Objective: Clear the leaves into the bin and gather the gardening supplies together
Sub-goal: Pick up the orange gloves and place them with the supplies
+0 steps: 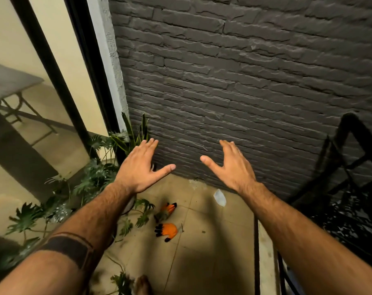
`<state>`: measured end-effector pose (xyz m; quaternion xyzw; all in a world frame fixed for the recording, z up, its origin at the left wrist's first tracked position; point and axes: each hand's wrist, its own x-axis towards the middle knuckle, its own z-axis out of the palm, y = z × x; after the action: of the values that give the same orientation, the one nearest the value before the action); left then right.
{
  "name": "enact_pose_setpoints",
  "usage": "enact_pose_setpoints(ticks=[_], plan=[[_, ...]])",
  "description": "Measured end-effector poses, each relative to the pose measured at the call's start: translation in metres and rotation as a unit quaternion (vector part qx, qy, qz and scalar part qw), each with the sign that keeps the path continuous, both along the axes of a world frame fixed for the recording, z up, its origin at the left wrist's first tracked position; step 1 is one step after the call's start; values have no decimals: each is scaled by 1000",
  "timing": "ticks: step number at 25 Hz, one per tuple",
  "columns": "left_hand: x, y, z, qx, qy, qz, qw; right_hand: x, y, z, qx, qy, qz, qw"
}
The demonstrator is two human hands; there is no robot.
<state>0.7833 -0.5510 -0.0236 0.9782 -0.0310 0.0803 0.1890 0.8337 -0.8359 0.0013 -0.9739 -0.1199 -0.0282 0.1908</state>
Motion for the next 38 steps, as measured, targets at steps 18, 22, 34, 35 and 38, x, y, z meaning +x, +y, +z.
enact_pose_setpoints(ticks=[18, 22, 34, 35, 38], plan=[[56, -18, -44, -45, 59, 102, 992, 126, 21, -31, 7, 57, 83, 995], [38, -64, -54, -44, 68, 162, 983, 140, -8, -37, -5, 81, 167, 983], [26, -76, -85, -54, 99, 253, 961, 176, -5, -66, -97, 80, 228, 965], [27, -73, -91, -61, 98, 259, 959, 180, 0, -70, -105, 80, 234, 963], [33, -74, -111, -77, 113, 283, 949, 198, 10, -84, -119, 82, 257, 956]])
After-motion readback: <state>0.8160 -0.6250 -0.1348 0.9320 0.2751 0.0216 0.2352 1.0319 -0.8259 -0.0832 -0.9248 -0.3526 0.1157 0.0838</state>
